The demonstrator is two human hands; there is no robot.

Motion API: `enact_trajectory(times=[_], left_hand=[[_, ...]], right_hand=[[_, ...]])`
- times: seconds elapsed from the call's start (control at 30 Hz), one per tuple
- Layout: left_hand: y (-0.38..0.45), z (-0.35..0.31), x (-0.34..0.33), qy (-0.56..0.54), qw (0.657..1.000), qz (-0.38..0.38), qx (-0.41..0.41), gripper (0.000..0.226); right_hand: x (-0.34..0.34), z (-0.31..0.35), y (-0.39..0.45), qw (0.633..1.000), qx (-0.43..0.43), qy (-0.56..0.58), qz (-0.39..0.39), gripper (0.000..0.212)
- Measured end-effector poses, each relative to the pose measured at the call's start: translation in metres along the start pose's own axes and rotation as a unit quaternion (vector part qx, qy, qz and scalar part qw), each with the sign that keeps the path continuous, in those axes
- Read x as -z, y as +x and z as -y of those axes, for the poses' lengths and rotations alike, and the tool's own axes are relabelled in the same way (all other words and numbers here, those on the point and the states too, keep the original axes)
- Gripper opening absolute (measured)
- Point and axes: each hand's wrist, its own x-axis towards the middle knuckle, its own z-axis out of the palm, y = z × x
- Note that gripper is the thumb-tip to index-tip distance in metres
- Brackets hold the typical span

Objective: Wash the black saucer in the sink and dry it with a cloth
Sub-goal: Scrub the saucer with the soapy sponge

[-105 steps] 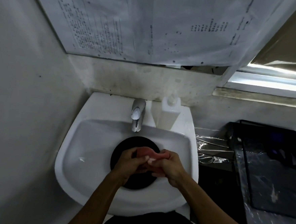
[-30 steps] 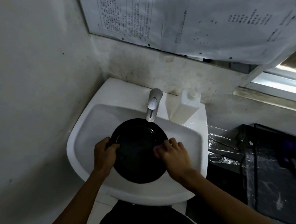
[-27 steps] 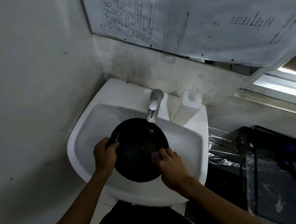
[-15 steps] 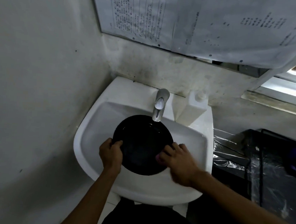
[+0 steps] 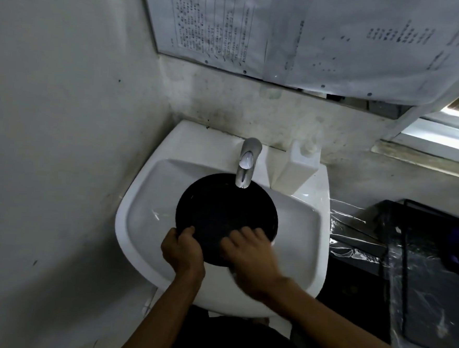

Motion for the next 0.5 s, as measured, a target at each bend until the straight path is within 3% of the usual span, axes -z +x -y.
enact_trajectory(times=[0.07, 0.13, 0.27, 0.33, 0.5], left_hand=[[0.001, 0.0, 0.003, -0.025, 0.999, 0.002, 0.029, 0.012], [0.008, -0.002, 0.011, -0.038, 0.997, 0.033, 0.058, 0.015], [0.02, -0.015, 0.024, -0.048, 0.962, 0.195, 0.184, 0.033], [0.022, -0.018, 0.026, -0.046, 0.941, 0.238, 0.234, 0.035], [0.012, -0.009, 0.016, -0.002, 0.974, 0.134, 0.182, 0.026]], right_hand=[[0.003, 0.02, 0.011, 0.999, 0.025, 0.032, 0.005, 0.041], [0.01, 0.01, 0.02, 0.997, 0.062, 0.033, -0.009, 0.035], [0.025, -0.026, 0.014, 0.991, 0.13, 0.012, 0.021, 0.03], [0.031, -0.033, 0.007, 0.99, 0.133, -0.006, 0.038, 0.027], [0.018, 0.005, 0.006, 0.997, 0.004, -0.02, 0.077, 0.038]])
